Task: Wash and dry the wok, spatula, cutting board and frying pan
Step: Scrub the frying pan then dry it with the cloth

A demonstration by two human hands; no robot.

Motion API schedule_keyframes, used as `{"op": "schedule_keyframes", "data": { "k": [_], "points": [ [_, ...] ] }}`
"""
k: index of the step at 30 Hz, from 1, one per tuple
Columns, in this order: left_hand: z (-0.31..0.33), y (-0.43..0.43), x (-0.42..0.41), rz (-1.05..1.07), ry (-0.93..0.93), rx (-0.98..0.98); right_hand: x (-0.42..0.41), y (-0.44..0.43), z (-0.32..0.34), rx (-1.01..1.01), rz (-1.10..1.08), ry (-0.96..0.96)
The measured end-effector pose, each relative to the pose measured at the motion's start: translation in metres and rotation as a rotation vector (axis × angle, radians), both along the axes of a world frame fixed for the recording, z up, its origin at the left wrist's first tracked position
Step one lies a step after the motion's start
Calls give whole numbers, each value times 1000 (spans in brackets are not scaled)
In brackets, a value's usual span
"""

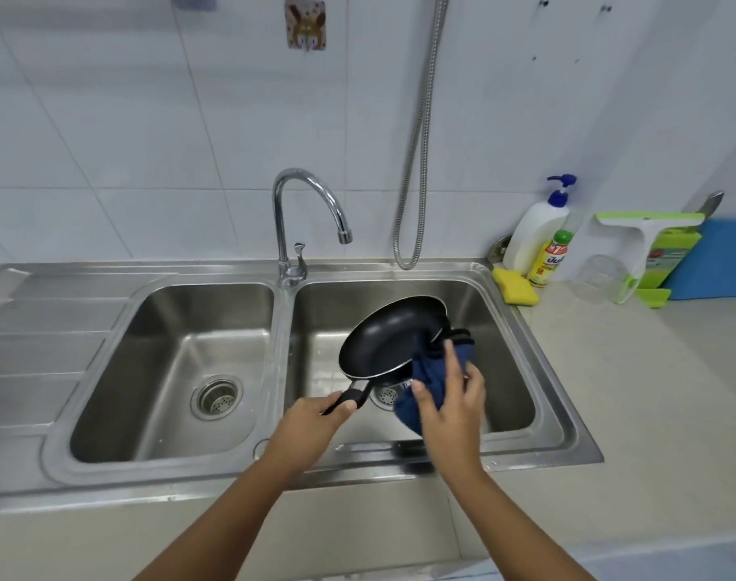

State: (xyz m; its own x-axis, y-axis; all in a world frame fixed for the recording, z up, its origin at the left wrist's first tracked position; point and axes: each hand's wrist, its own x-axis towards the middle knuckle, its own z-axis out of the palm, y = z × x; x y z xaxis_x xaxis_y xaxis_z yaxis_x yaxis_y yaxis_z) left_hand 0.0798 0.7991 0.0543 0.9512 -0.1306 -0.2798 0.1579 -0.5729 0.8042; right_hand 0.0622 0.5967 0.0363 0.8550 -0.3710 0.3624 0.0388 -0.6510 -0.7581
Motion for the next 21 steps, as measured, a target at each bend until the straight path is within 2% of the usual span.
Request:
{"op": "schedule_keyframes", "data": {
  "k": [2,3,5,7,9,12,15,17,18,19,21],
  "points": [
    [8,-13,0,-40,1,-79,9,1,0,-53,68,-6],
    [12,-17,1,-62,-2,-88,18,-4,4,6,85,7],
    [21,-23,4,-86,23,-92,43,-22,15,214,97,19],
    [31,-27,7,-90,93,-115,68,-43,30,441,78,-48],
    [36,-34,8,-130,147,-126,83,-48,42,553,53,-93],
    [38,-50,10,-147,163,-140,77,-32,41,372,52,-65],
    [41,-67,10,-165,183,-95,78,-34,46,-4,218,-66],
    [40,-79,5,-145,195,-99,105,-56,54,-162,294,-49],
    [39,-80,1,-138,193,-110,118,-65,56,-163,300,-44],
    [39,-84,0,-135,189,-117,131,-78,60,-80,280,-34],
    [42,-93,0,-136,186,-150,147,-102,69,275,184,-19]
  ]
}}
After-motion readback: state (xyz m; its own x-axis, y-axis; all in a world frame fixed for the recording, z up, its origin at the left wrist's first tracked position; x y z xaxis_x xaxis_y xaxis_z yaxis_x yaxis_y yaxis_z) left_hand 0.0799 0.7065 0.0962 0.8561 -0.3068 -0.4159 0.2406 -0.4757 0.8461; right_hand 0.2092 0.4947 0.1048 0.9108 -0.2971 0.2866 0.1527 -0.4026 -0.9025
